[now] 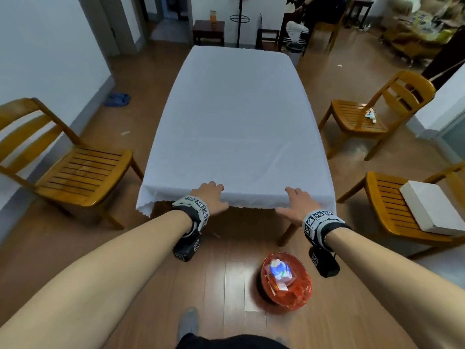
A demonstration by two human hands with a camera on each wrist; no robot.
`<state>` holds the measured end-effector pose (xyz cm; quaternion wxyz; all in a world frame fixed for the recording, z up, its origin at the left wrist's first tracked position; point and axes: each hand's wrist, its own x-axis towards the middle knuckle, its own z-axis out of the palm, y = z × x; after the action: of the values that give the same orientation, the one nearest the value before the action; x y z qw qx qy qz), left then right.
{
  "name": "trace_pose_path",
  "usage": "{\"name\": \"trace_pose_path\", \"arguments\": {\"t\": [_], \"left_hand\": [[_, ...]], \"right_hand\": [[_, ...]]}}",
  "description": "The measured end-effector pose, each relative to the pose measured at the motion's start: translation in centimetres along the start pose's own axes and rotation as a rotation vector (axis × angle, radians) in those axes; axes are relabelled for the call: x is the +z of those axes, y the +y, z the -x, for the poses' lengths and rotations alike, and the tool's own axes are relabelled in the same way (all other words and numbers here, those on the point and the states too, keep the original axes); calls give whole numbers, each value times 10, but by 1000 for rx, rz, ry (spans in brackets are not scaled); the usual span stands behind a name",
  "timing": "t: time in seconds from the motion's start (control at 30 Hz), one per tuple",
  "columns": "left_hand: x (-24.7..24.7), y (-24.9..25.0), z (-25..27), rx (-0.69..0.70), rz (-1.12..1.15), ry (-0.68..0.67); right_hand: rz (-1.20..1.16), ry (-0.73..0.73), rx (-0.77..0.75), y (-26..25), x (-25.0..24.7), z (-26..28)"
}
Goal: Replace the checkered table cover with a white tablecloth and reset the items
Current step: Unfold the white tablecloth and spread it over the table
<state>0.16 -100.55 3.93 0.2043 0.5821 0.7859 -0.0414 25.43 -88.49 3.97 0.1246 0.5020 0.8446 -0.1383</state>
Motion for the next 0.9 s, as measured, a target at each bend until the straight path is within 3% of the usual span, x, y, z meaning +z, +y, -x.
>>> {"name": "trace_pose_path", "arguments": {"t": [0.2,0.33,0.63,0.9], "left_hand": [[3,-155,34,-96,31,-14],[1,-224,53,-186,48,-5],[13,-310,75,-328,117,-22],[-45,-380,32,-395,61,0]], "right_hand": [[-4,-55,-120,-142,18,-29],[17,-63,-214,-222,28,-42],[98,-172,-337,-323,46,-93],[77,-149,-407,-400,20,-190]]}}
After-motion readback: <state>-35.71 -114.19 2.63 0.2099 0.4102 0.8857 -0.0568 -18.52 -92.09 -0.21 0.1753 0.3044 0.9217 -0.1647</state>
